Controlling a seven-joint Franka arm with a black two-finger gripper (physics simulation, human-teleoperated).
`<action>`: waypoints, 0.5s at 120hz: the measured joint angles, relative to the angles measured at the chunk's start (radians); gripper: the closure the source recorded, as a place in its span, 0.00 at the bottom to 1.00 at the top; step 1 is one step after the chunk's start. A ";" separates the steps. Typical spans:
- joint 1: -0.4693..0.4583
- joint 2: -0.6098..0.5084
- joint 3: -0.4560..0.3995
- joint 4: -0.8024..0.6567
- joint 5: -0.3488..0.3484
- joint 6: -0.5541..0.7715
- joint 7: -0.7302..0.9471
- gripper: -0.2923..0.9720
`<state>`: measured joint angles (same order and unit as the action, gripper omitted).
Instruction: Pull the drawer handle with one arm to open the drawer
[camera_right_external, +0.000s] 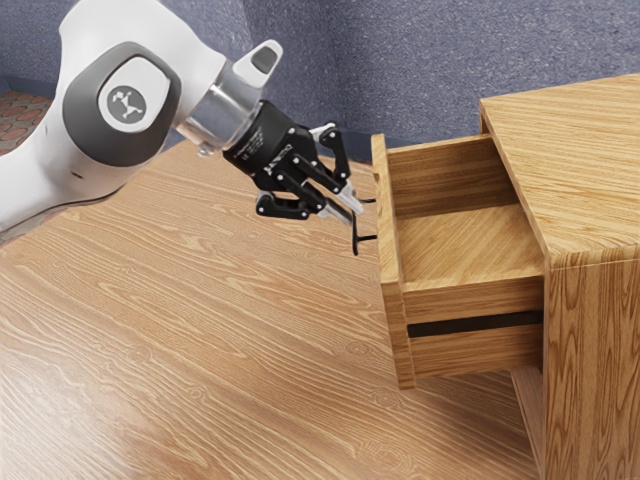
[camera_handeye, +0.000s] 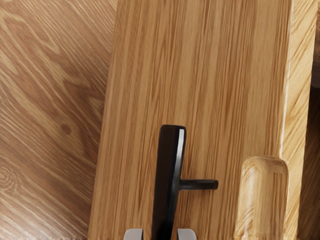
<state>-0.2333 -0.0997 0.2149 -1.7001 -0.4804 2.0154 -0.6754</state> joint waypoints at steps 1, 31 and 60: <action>0.000 -0.001 0.000 0.000 0.000 0.000 0.000 0.78; -0.002 -0.020 -0.001 -0.028 0.003 -0.005 -0.001 0.78; -0.003 -0.044 0.000 -0.052 0.002 -0.006 0.000 0.78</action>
<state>-0.2360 -0.1435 0.2149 -1.7524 -0.4784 2.0096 -0.6758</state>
